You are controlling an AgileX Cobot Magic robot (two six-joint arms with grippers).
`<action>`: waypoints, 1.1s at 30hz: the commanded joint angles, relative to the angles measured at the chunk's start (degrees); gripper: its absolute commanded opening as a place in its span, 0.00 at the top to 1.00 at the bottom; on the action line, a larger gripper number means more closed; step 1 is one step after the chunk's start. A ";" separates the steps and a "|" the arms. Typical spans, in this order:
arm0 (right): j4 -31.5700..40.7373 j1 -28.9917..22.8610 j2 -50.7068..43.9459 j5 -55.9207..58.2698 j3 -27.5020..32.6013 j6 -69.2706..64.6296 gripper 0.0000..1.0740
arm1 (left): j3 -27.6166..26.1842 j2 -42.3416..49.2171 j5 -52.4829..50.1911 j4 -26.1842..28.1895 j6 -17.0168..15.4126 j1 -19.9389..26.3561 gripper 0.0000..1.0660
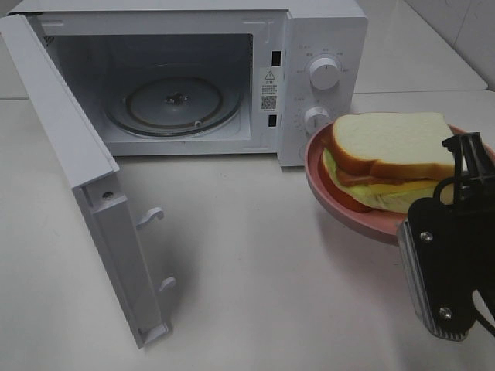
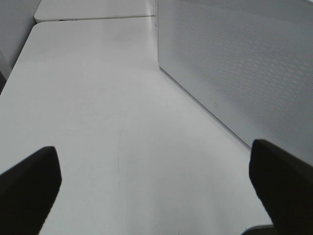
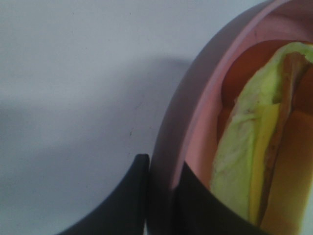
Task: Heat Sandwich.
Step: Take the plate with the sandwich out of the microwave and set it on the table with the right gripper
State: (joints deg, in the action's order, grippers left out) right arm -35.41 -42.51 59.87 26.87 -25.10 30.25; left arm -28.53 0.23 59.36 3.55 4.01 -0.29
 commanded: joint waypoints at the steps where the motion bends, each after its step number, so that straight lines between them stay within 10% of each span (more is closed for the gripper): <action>1: -2.12 -0.23 -0.52 2.35 -0.23 -3.27 0.97 | 0.17 1.26 -0.29 -0.11 0.00 0.11 0.05; 33: -12.20 -0.23 0.52 25.67 -0.29 -48.70 0.97 | 0.17 1.26 -0.29 -0.11 0.00 0.11 0.05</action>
State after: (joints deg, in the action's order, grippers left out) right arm -44.92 -42.51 59.93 50.94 -25.10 -16.10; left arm -28.53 0.23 59.36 3.55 4.01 -0.29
